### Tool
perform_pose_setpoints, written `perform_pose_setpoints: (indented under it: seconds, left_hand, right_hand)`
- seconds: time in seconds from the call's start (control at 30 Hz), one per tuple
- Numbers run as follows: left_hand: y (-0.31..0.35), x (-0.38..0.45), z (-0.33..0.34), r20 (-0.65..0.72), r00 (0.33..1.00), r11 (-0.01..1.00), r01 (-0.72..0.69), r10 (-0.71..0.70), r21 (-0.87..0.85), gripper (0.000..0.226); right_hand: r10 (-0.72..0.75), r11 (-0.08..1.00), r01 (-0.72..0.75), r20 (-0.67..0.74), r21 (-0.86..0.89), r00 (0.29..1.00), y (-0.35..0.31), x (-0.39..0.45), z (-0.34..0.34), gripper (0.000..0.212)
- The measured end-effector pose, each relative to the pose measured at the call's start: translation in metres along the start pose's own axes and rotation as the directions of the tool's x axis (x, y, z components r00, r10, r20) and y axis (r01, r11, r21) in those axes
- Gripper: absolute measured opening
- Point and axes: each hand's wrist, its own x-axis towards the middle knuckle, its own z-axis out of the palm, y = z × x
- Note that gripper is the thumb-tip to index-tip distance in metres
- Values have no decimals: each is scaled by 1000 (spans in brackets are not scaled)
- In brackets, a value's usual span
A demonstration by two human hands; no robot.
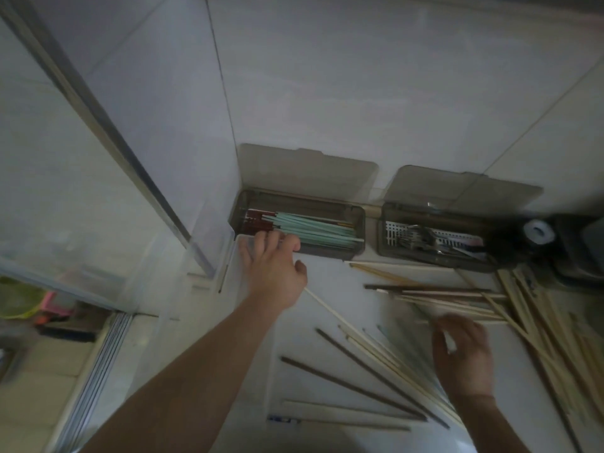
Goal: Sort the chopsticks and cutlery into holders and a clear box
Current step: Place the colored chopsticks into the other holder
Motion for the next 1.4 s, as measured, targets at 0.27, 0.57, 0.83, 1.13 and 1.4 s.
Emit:
perform_pose_setpoints:
  seconds: [0.27,0.57,0.83,1.13,1.4]
  left_hand:
    - [0,1,2,6,1000,1000,2,-2,23,26]
    - [2,0,0,22,1000,999,-5,4,48,26]
    - [0,-1,-1,25,999,999,-26,25,26,28]
    - [-1,-2,-5,46,998,999,-37,37,11,32]
    - [-1,-2,-8,43,998,999,-33,34,-20,33]
  right_hand:
    - [211,965,-157,275,-208,938,14,-54,-8,39]
    - [224,974,-209,262,-82,939,-17,-31,-15,19]
    - [42,996,-67,368,55,929,-83,76,14,28]
    - [-161,933,325,627,-156,762,-148,171,60,39]
    - [-131,882,402,689,-248,713,-154,183,75,31]
